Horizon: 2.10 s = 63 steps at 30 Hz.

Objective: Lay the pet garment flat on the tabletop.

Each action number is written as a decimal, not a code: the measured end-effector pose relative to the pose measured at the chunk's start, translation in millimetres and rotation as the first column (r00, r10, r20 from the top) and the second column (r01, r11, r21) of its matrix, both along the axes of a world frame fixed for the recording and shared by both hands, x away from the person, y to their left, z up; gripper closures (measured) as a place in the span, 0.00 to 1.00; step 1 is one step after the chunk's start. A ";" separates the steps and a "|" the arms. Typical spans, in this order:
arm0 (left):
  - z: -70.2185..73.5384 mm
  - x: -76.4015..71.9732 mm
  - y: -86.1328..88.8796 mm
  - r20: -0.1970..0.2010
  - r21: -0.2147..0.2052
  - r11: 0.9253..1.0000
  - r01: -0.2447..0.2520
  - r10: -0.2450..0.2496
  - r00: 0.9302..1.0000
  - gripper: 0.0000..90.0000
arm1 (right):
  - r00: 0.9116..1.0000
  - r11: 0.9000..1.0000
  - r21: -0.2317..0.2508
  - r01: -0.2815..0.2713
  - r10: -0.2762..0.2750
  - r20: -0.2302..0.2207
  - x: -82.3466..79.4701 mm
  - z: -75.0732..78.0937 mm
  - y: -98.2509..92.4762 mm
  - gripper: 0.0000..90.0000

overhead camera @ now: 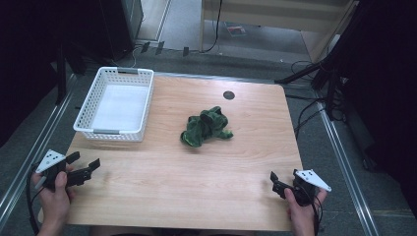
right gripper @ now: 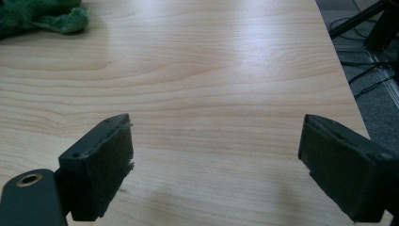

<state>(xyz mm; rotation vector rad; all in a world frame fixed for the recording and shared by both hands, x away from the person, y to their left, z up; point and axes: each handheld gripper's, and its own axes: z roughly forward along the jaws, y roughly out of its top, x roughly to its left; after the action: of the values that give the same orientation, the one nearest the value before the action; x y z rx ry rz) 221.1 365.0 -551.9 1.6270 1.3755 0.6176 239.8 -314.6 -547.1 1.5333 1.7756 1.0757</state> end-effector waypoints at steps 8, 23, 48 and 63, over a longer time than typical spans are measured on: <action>0.1 -0.5 0.3 0.004 -0.001 1.000 -0.001 0.001 1.000 0.16 | 1.000 1.000 -0.002 -0.003 0.003 0.003 -0.1 0.0 -0.2 0.13; -0.2 -0.8 1.0 0.009 -0.012 1.000 -0.008 0.008 1.000 0.16 | 0.974 0.979 0.000 -0.205 0.204 0.094 17.4 54.3 61.6 0.14; 0.0 -1.5 0.9 0.016 -0.012 1.000 0.013 -0.013 1.000 0.16 | 0.932 0.950 -0.116 -0.290 0.252 -0.260 190.1 31.2 239.6 0.02; 27.1 -2.6 -36.6 0.083 -0.037 0.990 0.135 -0.131 0.988 0.16 | 0.965 0.944 0.210 -0.254 0.262 -0.011 124.9 60.4 198.0 0.78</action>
<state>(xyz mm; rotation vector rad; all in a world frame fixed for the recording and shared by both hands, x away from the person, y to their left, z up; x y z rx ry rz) 218.5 328.4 -524.8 1.6279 1.2036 0.5648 364.6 -116.6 -486.7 1.4743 1.9848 1.4051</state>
